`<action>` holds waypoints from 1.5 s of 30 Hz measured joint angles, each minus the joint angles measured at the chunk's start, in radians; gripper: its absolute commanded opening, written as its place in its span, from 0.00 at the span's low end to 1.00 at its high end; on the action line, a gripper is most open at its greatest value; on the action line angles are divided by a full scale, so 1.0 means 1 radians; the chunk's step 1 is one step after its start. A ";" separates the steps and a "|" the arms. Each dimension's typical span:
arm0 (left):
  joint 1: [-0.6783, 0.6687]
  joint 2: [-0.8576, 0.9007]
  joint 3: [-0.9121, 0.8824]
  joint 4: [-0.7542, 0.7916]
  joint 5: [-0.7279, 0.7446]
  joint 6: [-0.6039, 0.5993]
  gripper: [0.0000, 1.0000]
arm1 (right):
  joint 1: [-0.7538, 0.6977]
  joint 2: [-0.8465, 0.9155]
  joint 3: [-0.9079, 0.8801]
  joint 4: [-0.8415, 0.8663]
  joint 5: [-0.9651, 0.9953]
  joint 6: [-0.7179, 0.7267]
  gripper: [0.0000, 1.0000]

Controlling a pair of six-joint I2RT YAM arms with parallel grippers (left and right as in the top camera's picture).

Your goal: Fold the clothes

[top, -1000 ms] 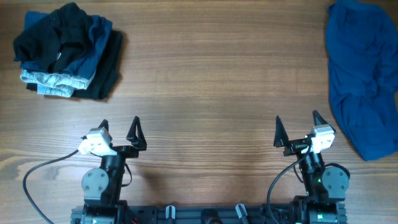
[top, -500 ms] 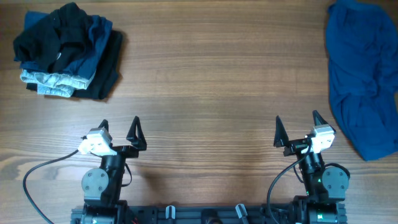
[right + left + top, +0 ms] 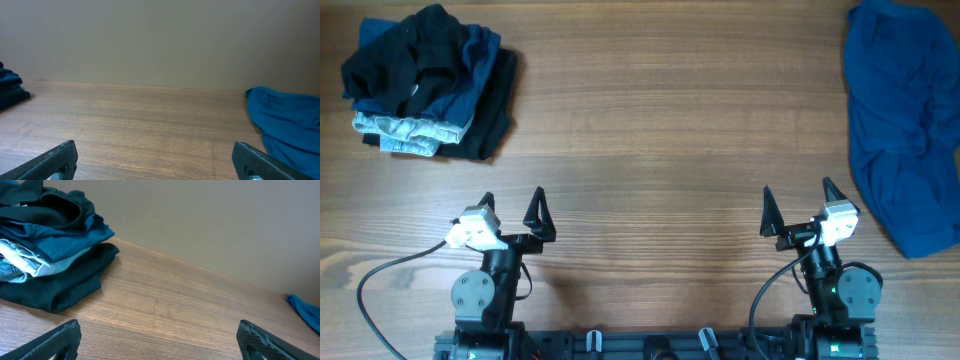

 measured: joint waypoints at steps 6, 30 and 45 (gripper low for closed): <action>0.000 0.000 0.000 0.000 0.000 0.000 1.00 | 0.000 0.000 0.000 0.000 0.000 0.000 1.00; 0.000 0.018 0.040 0.063 0.164 0.005 1.00 | 0.000 0.042 0.077 0.167 -0.113 -0.023 1.00; -0.012 0.935 0.765 -0.269 0.236 0.057 1.00 | 0.000 0.998 0.967 -0.365 -0.222 -0.141 1.00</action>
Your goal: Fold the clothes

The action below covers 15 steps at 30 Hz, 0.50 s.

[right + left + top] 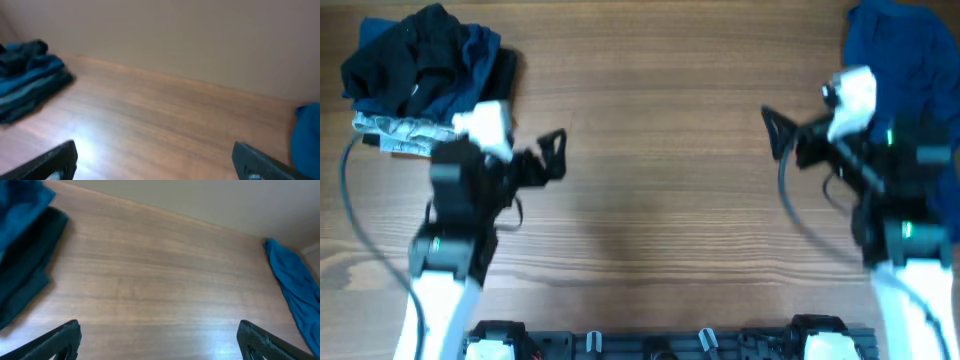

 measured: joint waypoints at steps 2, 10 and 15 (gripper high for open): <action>-0.027 0.133 0.110 -0.033 0.006 0.003 1.00 | 0.000 0.139 0.129 -0.130 -0.002 -0.017 1.00; -0.193 0.466 0.320 -0.088 0.031 0.002 1.00 | 0.000 0.459 0.276 -0.270 -0.031 0.020 1.00; -0.236 0.563 0.320 -0.077 0.064 0.002 1.00 | -0.028 0.523 0.276 -0.213 0.122 0.158 0.98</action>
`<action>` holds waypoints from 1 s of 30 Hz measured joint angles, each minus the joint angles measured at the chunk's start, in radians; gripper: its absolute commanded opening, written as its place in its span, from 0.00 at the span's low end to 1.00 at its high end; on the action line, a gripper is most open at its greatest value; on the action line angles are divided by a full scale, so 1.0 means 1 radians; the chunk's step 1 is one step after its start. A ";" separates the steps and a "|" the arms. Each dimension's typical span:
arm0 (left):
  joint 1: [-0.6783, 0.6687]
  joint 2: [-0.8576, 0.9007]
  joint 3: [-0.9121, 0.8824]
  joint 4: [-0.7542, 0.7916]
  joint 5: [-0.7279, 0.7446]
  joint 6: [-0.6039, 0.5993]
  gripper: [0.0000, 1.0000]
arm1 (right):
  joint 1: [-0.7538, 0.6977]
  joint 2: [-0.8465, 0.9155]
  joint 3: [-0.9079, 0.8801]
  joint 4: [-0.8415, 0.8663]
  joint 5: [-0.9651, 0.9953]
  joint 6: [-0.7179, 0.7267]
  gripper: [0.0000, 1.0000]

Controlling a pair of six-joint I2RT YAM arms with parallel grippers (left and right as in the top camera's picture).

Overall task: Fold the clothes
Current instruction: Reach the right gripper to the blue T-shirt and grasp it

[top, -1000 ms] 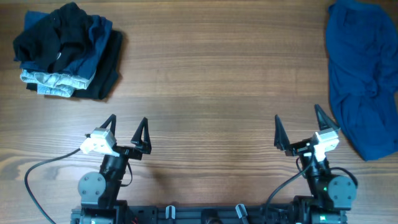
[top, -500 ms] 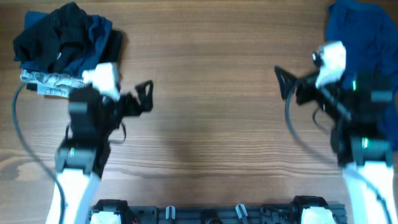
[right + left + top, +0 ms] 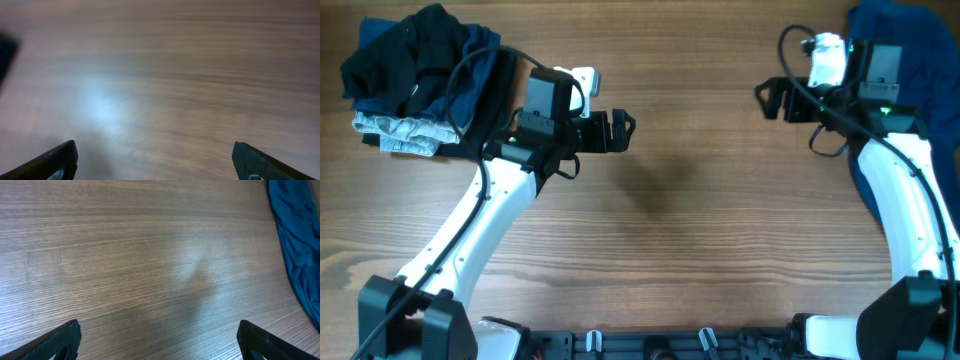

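Observation:
A crumpled blue garment (image 3: 938,70) lies at the table's far right, partly under my right arm; its edge shows in the left wrist view (image 3: 300,255). A stack of dark, blue and light denim clothes (image 3: 420,80) sits at the far left. My left gripper (image 3: 628,131) hovers open just right of the stack, pointing right, and only bare wood shows between its fingertips (image 3: 62,340). My right gripper (image 3: 763,100) is open beside the blue garment, pointing left over bare table (image 3: 160,100). Neither holds anything.
The wooden table (image 3: 680,230) stretches between the two piles. Cables trail from both arms. The right wrist view is blurred, with a dark shape at its left edge (image 3: 6,52) that I cannot identify.
Both grippers stand farther back on the table: the left has shifted right past the stack, the right nearer the far edge. Both wrist cameras now look down on wood. Both remain open.
Both grippers first stood open near the front edge, by the arm bases, with the clothes untouched. Then both arms were stretched out to mid-table, one near each pile. Now they reach farther back, still open, and neither pile has changed.

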 measured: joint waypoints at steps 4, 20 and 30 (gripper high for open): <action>-0.002 0.003 0.000 0.005 0.006 0.000 1.00 | -0.122 0.031 0.002 0.099 0.186 0.180 0.95; -0.002 0.003 0.000 0.004 0.010 0.000 1.00 | -0.449 0.405 0.005 0.366 0.302 0.211 0.91; -0.002 0.003 0.000 0.004 0.010 0.000 1.00 | -0.519 0.470 0.005 0.514 0.293 0.151 0.88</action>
